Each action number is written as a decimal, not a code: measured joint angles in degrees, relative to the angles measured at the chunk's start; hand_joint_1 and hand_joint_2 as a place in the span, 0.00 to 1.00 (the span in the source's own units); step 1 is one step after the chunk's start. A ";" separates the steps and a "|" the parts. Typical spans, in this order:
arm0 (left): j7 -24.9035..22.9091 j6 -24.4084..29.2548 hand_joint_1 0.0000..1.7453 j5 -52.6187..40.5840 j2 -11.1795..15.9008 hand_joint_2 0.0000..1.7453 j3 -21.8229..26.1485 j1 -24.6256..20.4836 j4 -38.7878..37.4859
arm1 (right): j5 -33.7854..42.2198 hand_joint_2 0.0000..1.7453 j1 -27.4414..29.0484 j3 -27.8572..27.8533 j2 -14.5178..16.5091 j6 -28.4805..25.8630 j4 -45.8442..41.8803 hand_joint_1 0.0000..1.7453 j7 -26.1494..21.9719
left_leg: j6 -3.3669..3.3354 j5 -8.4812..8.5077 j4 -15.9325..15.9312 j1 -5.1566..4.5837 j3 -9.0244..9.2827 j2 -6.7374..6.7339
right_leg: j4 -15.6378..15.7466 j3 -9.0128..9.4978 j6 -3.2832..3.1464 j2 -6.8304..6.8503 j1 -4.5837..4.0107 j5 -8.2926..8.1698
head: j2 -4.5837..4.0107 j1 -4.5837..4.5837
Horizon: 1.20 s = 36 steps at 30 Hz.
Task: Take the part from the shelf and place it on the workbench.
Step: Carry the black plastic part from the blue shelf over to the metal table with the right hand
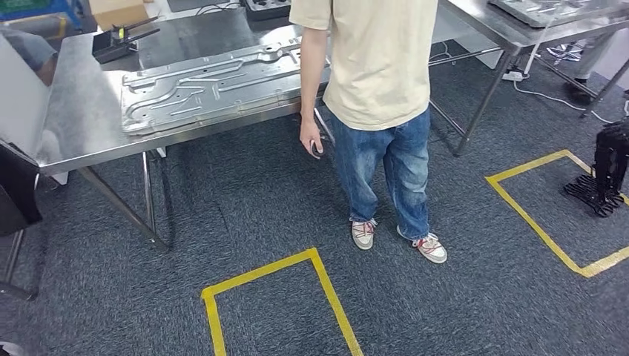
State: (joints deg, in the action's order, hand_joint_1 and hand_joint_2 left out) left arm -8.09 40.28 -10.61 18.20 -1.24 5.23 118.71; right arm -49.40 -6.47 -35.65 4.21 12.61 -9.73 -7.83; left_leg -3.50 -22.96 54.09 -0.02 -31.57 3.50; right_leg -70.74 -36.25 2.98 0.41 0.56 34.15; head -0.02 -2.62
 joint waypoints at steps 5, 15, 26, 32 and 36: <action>0.00 0.00 1.00 0.28 0.07 1.00 -0.10 0.04 0.00 | -0.15 0.00 0.02 0.02 -0.11 0.00 0.00 0.00 -0.07 | 1.23 -0.42 0.74 0.17 -0.40 3.75 | 14.88 5.79 -0.48 -4.80 0.58 -7.31 | 0.00 -0.01; -0.02 -0.02 1.00 0.75 0.80 1.00 -0.16 0.24 0.00 | -0.21 0.00 0.02 0.05 0.09 0.00 0.00 0.00 -0.10 | 3.35 -7.38 18.65 0.48 -9.79 -2.65 | 15.29 6.30 -2.88 2.63 0.23 -6.89 | 0.00 -0.55; -0.06 -0.05 1.00 3.23 2.13 1.00 -1.07 -0.17 0.15 | -0.32 0.00 -0.40 0.10 0.31 0.00 0.00 0.00 0.16 | 0.77 -0.19 0.33 0.10 -0.46 -4.37 | 11.20 6.98 -0.30 3.58 -0.19 -2.18 | 0.00 -0.23; -0.01 -0.07 1.00 4.29 2.32 1.00 -1.56 -0.25 0.20 | -0.32 0.00 0.07 0.11 0.30 0.00 0.00 0.00 0.20 | 0.56 -0.38 0.39 0.27 -0.04 0.88 | 2.46 0.51 -0.22 -0.41 0.09 -2.09 | 0.00 -0.04; 0.52 -0.10 1.00 4.63 2.64 1.00 -1.85 -0.39 0.20 | 0.19 0.00 0.02 0.09 0.27 0.00 0.02 0.00 0.12 | 1.47 -0.83 0.74 0.18 -0.06 3.29 | 14.61 4.89 -0.83 -3.41 0.37 -8.02 | 0.00 -0.03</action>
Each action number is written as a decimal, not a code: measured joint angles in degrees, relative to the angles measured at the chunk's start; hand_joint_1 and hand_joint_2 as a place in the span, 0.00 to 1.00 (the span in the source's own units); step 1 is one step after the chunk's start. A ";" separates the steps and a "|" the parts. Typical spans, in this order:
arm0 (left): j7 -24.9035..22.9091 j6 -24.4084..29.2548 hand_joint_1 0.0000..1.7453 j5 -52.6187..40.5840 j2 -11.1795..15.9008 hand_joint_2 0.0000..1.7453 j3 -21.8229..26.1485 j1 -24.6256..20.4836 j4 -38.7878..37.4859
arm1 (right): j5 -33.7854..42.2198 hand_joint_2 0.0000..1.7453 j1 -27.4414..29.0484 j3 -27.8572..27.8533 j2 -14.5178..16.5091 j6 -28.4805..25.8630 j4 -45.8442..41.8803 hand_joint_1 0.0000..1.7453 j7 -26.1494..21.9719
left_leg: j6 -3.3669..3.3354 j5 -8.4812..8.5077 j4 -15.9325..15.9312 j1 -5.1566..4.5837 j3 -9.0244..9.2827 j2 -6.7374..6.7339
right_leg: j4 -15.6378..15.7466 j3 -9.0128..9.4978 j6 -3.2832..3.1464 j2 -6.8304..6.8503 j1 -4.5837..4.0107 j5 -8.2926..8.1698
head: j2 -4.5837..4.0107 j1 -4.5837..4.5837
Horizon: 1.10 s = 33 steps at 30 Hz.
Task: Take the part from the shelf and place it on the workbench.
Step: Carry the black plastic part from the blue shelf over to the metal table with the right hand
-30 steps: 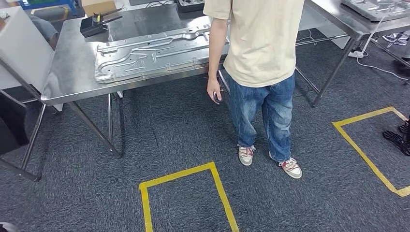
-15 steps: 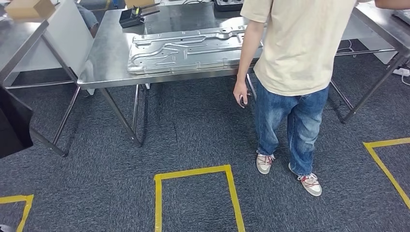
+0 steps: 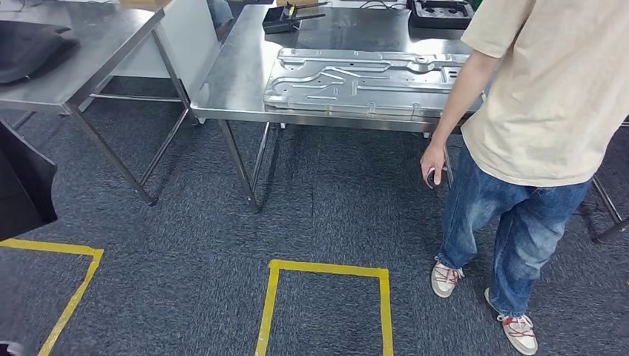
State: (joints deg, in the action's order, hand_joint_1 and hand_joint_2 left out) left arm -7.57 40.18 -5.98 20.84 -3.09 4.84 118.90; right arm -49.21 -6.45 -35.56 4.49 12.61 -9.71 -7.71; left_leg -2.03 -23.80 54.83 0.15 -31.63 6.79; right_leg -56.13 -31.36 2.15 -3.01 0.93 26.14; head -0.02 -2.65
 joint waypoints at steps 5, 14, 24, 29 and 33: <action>2.20 -2.22 1.00 5.73 1.40 1.00 -0.46 0.27 0.08 | 1.08 0.00 -0.52 -0.03 0.16 0.00 -0.02 0.00 -0.74 | 1.40 -2.49 4.53 0.02 -2.22 -2.85 | 0.45 0.29 -1.68 1.65 0.06 -0.04 | 0.00 -0.30; 4.99 -3.94 1.00 10.34 3.13 1.00 -0.69 0.58 0.13 | 1.30 0.00 0.02 -0.15 0.07 0.00 -0.02 0.00 -0.95 | 0.76 -0.05 2.71 -0.28 -1.78 -7.03 | 0.57 2.39 -1.36 3.55 -0.28 1.90 | 0.00 -0.52; 5.28 -4.09 1.00 10.37 3.67 1.00 -0.89 0.77 0.52 | 1.11 0.00 -0.08 -0.13 0.02 0.15 -0.02 0.00 -0.96 | -1.49 -1.54 -0.58 -0.15 2.00 -6.37 | -15.84 -6.52 0.90 3.52 -0.29 7.98 | 0.00 -0.08; 5.29 -4.34 1.00 10.39 3.67 1.00 -1.18 0.99 0.52 | 0.83 0.00 0.44 -0.13 -0.08 0.17 -0.01 0.00 -1.00 | -0.70 -3.75 -0.56 -0.03 4.79 -5.63 | -4.66 -4.60 0.48 3.46 -0.37 -0.67 | 0.00 -0.10; 5.28 -4.38 1.00 10.45 3.98 1.00 -1.24 1.04 0.56 | 0.74 0.00 0.28 -0.13 -0.03 0.18 0.01 0.00 -1.11 | 0.73 -4.99 0.43 -0.29 5.71 -5.58 | -0.85 -2.65 -0.93 3.54 -0.48 -1.43 | 0.00 -0.12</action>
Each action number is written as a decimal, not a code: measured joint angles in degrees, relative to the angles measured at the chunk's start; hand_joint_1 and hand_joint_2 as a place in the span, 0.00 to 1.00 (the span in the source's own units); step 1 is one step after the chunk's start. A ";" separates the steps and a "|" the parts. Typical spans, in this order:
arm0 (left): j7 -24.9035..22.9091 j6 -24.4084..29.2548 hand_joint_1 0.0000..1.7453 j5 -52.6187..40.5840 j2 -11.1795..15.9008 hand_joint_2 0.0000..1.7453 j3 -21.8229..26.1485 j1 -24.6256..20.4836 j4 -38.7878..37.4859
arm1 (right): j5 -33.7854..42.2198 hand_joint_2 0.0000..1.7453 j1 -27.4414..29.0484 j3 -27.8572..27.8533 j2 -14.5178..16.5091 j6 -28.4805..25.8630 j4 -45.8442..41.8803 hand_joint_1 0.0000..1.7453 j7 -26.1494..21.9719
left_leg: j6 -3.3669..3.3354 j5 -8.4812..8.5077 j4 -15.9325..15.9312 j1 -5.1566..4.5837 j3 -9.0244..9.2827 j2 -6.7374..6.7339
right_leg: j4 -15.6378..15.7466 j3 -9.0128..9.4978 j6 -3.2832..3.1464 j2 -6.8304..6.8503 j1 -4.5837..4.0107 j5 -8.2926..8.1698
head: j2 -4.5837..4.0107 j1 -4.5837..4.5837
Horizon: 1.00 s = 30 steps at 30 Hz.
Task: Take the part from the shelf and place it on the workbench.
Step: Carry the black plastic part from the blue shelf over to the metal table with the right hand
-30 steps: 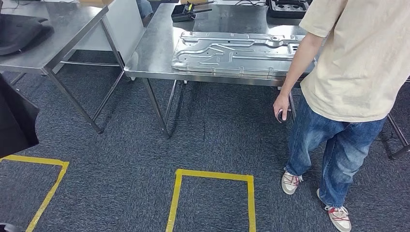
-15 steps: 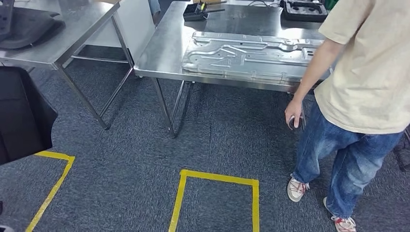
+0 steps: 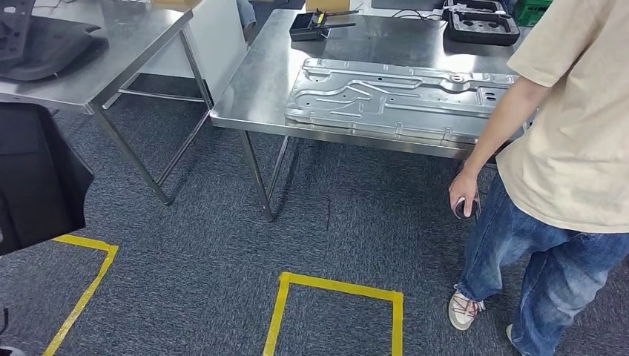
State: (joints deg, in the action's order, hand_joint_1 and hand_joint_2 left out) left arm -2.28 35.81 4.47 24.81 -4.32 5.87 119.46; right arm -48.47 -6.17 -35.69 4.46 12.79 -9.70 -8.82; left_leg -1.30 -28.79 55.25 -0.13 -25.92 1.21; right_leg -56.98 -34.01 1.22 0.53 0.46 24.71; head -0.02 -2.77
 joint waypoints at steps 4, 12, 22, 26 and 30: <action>0.05 -0.05 1.00 -0.08 0.35 1.00 0.07 0.16 0.07 | -0.09 0.00 -0.11 -0.02 0.12 0.00 0.00 0.00 -0.02 | 1.05 -2.07 9.88 0.26 -5.31 -0.39 | 0.25 1.42 -1.14 0.08 0.28 0.67 | 0.00 -0.42; -0.01 -0.48 1.00 -0.07 0.63 1.00 0.04 0.51 0.07 | -0.32 0.00 -0.03 -0.02 0.26 0.00 0.02 0.00 0.00 | -0.23 4.52 3.05 -0.35 -9.11 -0.79 | 0.55 5.62 -0.76 -0.19 0.05 4.10 | 0.00 -0.54; -0.07 -1.39 1.00 -0.02 1.07 1.00 -0.36 0.54 0.32 | -0.63 0.00 -0.36 0.06 0.36 0.20 0.04 0.00 -0.06 | -2.67 4.76 -0.72 -0.16 -4.84 -0.69 | -15.87 -4.06 1.35 -0.31 -0.05 9.45 | 0.00 -0.19; -0.07 -1.90 1.00 -0.01 1.07 1.00 -0.75 0.52 0.31 | -0.67 0.00 -0.05 0.07 0.21 0.20 0.04 0.00 -0.25 | -2.19 2.88 -0.74 -0.04 -2.64 -0.16 | -7.69 -3.35 1.62 -0.32 -0.03 3.89 | 0.00 -0.15; -0.09 -2.65 1.00 0.04 1.08 1.00 -1.01 0.28 0.33 | -0.70 0.00 -0.06 0.11 0.14 0.20 0.04 0.00 -0.48 | -0.95 1.30 -0.52 -0.28 -1.21 -0.12 | 0.38 -0.75 0.33 -0.37 -0.34 -0.68 | 0.00 -0.16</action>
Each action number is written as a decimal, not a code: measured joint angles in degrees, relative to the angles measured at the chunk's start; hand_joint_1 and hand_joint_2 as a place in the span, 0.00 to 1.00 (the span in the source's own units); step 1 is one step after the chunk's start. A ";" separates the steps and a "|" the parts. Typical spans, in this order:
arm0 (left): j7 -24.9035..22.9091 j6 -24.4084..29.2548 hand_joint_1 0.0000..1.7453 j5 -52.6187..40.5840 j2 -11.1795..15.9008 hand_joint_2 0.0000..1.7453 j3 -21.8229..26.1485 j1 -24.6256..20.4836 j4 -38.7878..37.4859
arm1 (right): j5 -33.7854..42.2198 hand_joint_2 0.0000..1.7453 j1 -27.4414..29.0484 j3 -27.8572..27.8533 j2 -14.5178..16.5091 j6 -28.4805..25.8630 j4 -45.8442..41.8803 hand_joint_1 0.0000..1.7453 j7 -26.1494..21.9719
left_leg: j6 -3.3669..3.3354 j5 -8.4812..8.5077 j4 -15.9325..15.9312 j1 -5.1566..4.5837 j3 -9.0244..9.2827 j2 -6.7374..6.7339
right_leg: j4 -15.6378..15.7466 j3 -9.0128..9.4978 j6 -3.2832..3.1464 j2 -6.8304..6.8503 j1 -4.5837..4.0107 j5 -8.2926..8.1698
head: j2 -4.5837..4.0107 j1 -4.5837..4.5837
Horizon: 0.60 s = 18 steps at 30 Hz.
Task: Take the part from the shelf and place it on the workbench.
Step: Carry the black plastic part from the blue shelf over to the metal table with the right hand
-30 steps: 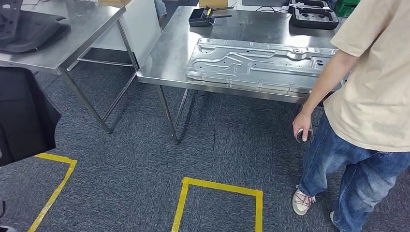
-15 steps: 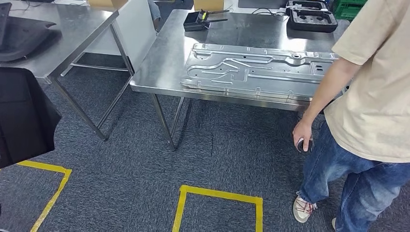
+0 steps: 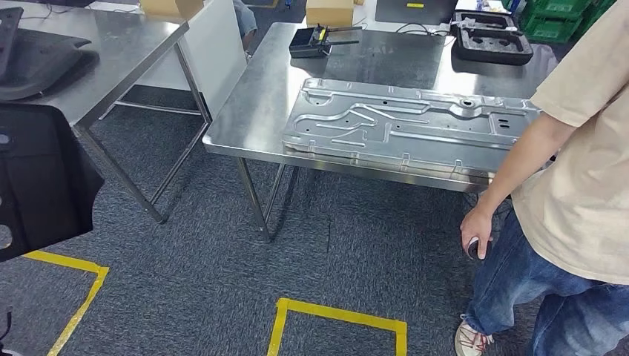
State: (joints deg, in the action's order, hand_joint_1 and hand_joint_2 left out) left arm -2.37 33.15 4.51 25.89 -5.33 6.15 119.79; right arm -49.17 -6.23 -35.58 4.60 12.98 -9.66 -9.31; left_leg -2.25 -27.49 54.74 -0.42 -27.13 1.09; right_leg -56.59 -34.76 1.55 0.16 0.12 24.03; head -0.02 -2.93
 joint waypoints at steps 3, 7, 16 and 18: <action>-0.09 -0.64 1.00 0.03 0.20 1.00 -0.19 -0.16 0.01 | -0.04 0.00 -0.03 0.02 0.18 0.00 0.02 0.00 -0.04 | 0.74 -0.35 2.58 0.07 -0.62 -0.14 | 0.17 1.06 -1.18 0.02 0.26 0.18 | 0.00 -0.11; -0.59 -1.92 1.00 -0.14 0.44 1.00 -0.63 -0.51 -0.01 | -0.31 0.00 -0.10 0.03 0.22 0.00 0.02 0.00 0.01 | 1.99 -4.66 15.93 0.59 -9.16 -0.42 | 0.23 2.52 -1.82 -0.11 0.32 1.51 | 0.00 -0.52; -1.63 -5.37 1.00 -2.37 0.88 1.00 -2.53 -1.82 -0.04 | -0.60 0.00 -0.33 0.13 0.79 -0.02 0.09 0.00 0.13 | -1.67 5.15 0.27 -1.17 -7.00 -0.45 | 0.87 7.38 -0.68 -0.24 -0.11 4.68 | 0.00 -0.56; -2.13 -6.03 1.00 -3.75 0.98 1.00 -3.37 -2.38 -0.04 | -0.77 0.00 -0.35 0.16 0.80 0.07 0.10 0.00 0.13 | -2.06 5.22 -1.06 -0.78 -5.12 -0.42 | -0.55 7.56 -0.05 -0.19 -0.16 4.56 | 0.00 -0.58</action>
State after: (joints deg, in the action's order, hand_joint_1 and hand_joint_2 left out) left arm -4.51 27.13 0.76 26.87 -8.70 3.77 119.75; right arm -49.94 -6.58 -35.42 5.40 13.05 -9.56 -9.17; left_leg -4.31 -22.27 53.68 -1.20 -32.25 0.67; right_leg -57.15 -27.21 1.50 -0.03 -0.04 28.59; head -0.02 -3.51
